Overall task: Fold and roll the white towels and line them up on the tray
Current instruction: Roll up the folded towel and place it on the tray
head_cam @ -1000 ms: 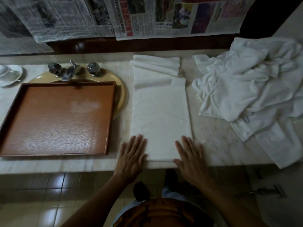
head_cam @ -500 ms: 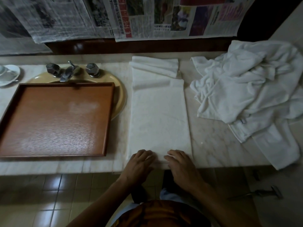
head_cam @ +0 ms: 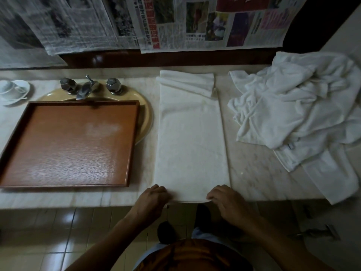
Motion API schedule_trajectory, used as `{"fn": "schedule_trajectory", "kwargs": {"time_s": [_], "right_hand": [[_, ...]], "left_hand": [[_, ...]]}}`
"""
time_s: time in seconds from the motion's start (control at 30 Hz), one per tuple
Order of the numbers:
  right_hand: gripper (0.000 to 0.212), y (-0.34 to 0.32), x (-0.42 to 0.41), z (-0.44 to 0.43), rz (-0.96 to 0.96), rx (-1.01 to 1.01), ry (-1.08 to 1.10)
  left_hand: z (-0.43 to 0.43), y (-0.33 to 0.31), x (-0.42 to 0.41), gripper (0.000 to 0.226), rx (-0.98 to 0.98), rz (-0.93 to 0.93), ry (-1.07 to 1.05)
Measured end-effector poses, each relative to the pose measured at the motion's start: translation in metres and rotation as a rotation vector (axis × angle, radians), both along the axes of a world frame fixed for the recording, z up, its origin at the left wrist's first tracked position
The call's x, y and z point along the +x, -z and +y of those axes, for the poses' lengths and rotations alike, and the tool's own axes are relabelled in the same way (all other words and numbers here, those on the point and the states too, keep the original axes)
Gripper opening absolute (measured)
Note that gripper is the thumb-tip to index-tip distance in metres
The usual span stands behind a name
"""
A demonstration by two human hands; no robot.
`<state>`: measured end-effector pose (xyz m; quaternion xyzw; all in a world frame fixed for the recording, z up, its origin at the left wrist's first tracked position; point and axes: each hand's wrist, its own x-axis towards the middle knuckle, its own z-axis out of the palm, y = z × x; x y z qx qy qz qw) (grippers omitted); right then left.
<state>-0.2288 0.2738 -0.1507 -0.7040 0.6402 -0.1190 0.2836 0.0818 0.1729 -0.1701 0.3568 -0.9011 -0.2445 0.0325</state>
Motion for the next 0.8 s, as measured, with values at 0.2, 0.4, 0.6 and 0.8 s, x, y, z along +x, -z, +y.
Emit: {"fn": "schedule_trajectory", "kwargs": {"time_s": [0.2, 0.4, 0.6, 0.8], "right_hand": [[0.019, -0.02, -0.008, -0.017, -0.229, 0.229, 0.271], [0.018, -0.023, -0.004, -0.023, -0.245, 0.255, 0.34], [0.031, -0.013, 0.022, -0.022, 0.041, 0.031, 0.242], [0.041, -0.007, 0.042, -0.014, 0.167, -0.005, 0.094]], "left_hand": [[-0.022, -0.018, -0.009, 0.011, 0.286, 0.021, -0.23], [-0.038, -0.027, -0.018, 0.009, 0.301, -0.049, -0.254], [-0.023, -0.033, -0.029, 0.013, 0.109, -0.072, -0.256], [0.002, -0.027, -0.034, 0.021, 0.02, -0.054, -0.208]]}}
